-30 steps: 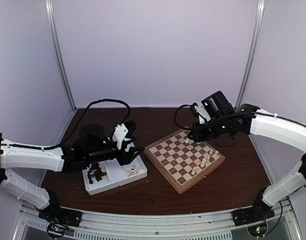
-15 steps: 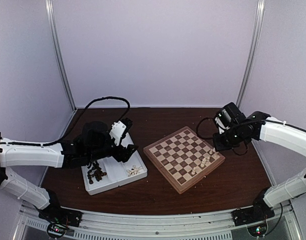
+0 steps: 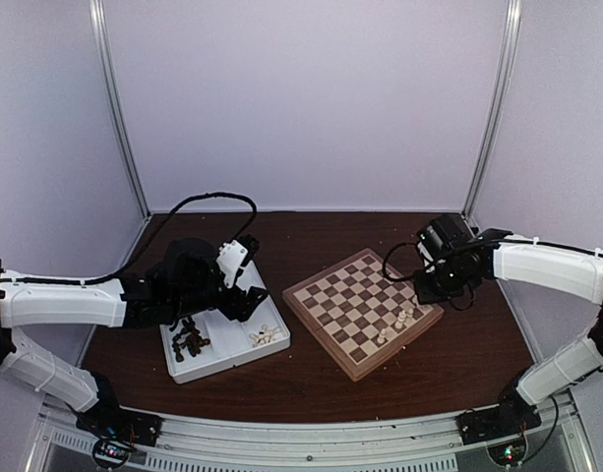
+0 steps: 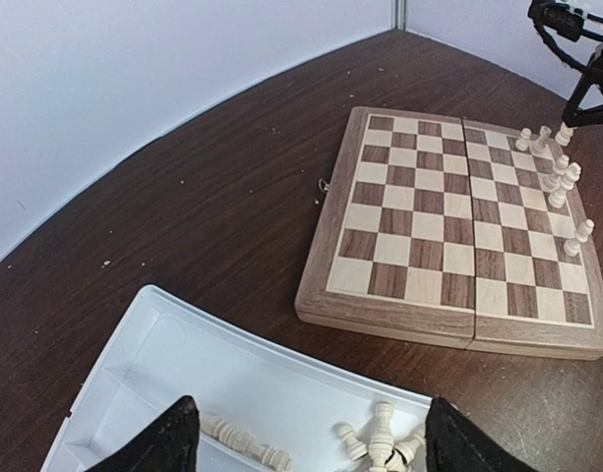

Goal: Set up the chess pieces on the board
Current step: Place the chess piece on the chessboard.

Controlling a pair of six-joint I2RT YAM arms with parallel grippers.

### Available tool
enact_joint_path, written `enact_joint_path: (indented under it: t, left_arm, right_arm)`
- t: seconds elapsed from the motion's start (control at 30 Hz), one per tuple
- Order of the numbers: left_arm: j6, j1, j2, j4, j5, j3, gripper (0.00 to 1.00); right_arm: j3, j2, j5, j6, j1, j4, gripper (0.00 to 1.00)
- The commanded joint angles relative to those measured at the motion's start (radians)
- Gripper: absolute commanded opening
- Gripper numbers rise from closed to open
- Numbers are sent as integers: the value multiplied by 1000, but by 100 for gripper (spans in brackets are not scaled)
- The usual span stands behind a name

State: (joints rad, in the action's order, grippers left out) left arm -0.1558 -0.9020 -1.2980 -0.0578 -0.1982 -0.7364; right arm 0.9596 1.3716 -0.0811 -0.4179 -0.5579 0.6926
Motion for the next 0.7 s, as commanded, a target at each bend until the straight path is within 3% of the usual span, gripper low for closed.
enact_joint_path:
  t: [0.0, 0.67]
  left_arm:
    - [-8, 8, -18, 7, 0, -48, 79]
    - [9, 8, -44, 28, 2, -75, 79]
  right_arm:
    - [-19, 28, 5, -1, 13, -60, 0]
    - [-69, 123, 14, 1, 23, -139, 0]
